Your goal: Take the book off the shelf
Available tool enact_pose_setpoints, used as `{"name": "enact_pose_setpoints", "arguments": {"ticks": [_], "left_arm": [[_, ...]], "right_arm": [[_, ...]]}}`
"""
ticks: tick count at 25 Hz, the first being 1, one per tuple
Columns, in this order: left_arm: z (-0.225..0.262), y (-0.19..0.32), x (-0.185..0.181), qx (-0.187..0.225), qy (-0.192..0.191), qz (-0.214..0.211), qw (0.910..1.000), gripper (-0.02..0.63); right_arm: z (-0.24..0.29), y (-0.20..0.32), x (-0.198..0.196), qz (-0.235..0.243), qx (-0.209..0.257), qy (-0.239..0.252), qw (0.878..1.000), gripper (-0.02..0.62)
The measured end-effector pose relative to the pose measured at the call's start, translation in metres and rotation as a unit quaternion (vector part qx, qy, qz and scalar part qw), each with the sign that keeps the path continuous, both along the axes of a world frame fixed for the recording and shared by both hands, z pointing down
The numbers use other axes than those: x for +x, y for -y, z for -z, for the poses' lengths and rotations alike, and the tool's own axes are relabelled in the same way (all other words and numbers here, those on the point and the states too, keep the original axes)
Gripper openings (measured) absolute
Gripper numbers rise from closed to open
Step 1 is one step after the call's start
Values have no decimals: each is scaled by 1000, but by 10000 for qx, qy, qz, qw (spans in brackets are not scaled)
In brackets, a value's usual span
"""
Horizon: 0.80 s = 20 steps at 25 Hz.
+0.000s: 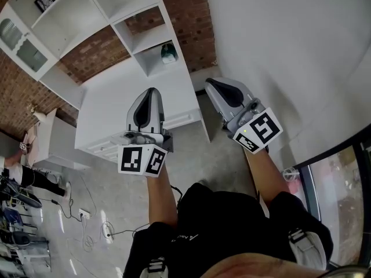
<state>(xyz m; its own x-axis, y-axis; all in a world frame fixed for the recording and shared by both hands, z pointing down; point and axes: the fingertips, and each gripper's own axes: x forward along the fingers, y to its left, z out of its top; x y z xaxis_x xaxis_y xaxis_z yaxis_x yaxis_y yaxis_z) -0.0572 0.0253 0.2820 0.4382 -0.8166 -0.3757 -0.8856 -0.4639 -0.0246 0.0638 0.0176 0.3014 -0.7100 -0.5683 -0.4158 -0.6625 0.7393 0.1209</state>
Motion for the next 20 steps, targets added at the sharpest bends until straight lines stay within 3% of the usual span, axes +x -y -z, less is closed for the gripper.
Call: {"name": "enact_pose_setpoints", "arguments": {"ticks": [9,20], "left_arm": [[0,63,-19,112,-41,2,9999,-2],[21,224,-63,397,-98,-238,9989,-2]], "right_arm": [[-12,58,-17,-63,75,-171,9998,2],[0,216,-65,-299,235,-433,9983,2]]}}
